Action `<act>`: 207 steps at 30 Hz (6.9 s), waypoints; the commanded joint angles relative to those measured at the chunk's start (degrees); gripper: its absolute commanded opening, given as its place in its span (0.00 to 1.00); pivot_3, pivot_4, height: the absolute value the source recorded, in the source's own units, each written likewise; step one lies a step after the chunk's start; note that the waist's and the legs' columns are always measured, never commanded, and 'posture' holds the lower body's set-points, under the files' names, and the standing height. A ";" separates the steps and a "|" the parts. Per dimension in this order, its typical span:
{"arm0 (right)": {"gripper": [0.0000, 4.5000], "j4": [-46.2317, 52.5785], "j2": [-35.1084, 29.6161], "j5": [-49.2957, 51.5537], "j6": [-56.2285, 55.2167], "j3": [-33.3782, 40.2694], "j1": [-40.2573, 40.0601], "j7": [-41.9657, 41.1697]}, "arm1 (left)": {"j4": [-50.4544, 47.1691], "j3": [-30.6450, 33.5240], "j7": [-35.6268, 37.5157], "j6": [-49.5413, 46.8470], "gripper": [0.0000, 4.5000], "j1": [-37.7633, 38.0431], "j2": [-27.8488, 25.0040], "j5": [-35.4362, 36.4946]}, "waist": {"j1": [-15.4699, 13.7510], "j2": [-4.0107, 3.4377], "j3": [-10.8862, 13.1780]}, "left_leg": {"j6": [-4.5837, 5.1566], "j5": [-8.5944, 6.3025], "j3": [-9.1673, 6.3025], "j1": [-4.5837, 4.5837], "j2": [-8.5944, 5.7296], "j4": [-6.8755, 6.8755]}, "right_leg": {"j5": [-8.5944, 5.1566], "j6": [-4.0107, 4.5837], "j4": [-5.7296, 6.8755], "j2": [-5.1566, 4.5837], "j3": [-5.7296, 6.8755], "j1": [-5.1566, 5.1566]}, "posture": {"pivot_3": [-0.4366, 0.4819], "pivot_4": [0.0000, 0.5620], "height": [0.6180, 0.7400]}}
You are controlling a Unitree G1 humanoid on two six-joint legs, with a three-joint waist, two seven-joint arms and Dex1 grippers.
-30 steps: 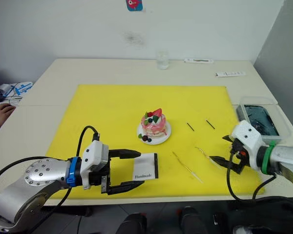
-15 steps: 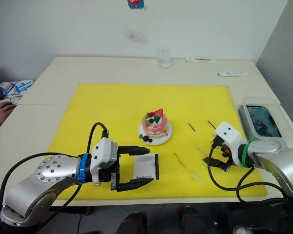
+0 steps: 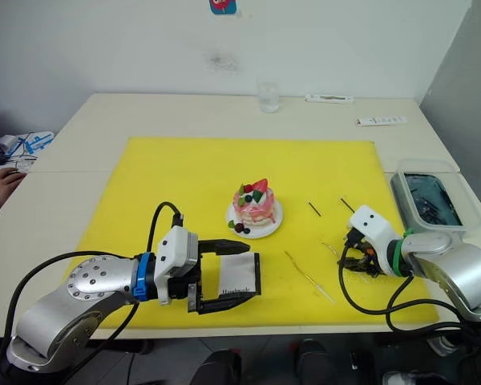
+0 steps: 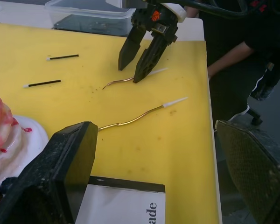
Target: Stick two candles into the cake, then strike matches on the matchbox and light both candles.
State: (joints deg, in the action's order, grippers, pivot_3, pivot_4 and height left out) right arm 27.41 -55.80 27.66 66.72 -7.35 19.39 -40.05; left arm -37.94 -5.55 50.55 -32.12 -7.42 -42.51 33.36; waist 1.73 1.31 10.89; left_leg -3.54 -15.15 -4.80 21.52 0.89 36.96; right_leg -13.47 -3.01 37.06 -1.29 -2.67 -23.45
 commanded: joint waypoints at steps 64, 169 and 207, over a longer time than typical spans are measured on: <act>0.00 1.35 29.02 48.39 -7.71 15.24 18.11 15.22 | 17.36 8.90 -20.40 -27.47 0.12 -27.19 14.19 45.53 | 0.11 -0.03 -0.01 | 0.01 0.01 -0.22 0.19 -0.04 0.02 | 0.05 0.01 0.04 0.04 0.09 -0.11 | 0.48 0.27 1.00; 1.00 14.46 15.87 13.78 -19.85 6.15 6.46 9.50 | 45.70 8.82 -1.00 -1.73 0.00 -28.85 17.66 -1.05 | -0.02 -0.03 0.00 | 0.01 0.02 -0.19 0.66 -0.07 0.03 | 0.24 0.31 0.11 0.02 0.07 -0.61 | 0.48 0.27 1.00; 1.00 14.51 17.86 13.03 -20.66 5.53 5.87 9.22 | 47.39 7.31 -0.51 6.74 0.27 -23.83 20.70 -6.19 | -0.04 -0.02 -0.02 | 0.02 0.02 -0.23 0.27 -0.07 0.07 | 0.23 0.26 0.12 0.02 0.09 -0.22 | 0.48 0.27 1.00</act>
State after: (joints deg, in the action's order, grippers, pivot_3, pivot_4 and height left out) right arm 40.02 -38.08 41.08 47.02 -2.41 25.27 -30.97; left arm 10.04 2.02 49.45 -24.53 -30.65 -21.63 26.81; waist 1.69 1.28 10.87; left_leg -3.53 -15.12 -5.03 21.80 0.82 37.03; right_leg -13.24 -2.75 37.18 -1.27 -2.59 -23.67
